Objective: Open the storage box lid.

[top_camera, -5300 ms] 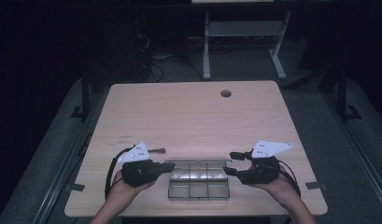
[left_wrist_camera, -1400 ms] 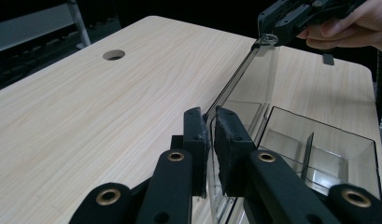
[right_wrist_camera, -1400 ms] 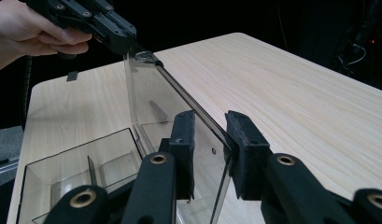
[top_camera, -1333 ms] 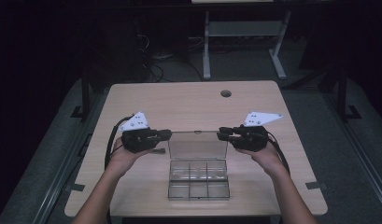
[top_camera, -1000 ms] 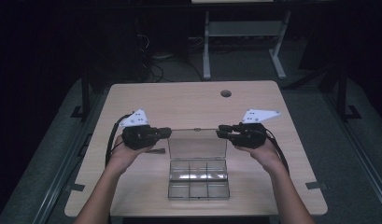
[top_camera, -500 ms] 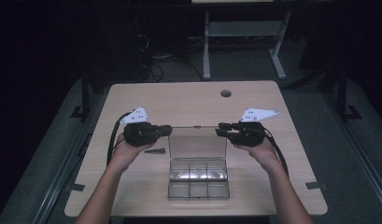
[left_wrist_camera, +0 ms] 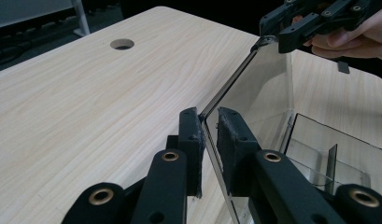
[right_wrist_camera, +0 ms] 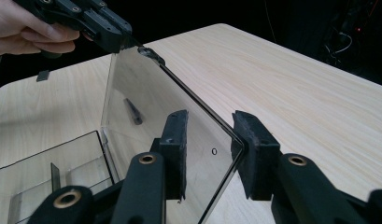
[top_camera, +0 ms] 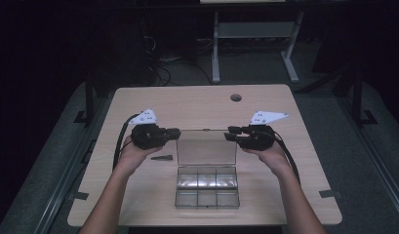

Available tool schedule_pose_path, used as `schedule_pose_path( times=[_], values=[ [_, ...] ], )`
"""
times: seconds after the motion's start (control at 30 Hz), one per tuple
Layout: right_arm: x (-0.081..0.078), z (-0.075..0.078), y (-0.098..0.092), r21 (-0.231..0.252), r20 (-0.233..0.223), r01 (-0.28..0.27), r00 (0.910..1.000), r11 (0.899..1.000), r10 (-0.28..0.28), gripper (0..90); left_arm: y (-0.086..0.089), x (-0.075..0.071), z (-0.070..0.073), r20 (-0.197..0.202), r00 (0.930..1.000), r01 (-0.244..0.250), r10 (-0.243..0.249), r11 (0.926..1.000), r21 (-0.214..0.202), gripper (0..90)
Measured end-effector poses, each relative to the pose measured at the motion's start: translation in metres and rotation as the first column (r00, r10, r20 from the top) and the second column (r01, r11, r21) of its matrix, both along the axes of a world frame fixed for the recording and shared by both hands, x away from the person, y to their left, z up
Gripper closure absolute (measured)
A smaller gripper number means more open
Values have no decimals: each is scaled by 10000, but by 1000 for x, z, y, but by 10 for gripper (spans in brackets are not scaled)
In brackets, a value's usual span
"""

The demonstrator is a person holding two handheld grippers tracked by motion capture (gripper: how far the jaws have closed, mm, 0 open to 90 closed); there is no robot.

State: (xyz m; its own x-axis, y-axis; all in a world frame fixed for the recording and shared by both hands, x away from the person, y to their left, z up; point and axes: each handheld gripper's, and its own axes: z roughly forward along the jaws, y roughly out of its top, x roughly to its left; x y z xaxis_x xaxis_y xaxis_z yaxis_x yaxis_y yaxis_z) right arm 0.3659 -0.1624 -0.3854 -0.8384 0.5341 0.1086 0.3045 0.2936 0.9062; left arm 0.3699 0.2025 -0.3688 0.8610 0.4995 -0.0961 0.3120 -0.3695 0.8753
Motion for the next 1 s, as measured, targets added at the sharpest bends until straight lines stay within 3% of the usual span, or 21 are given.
schedule_pose_path(
  times=[1.0],
  values=[
    [9,-15,9,-291,111,694,9975,9972,-691,524,-2,15,-13,-224,9988,-427,425,9990,-120,760]
  ],
)
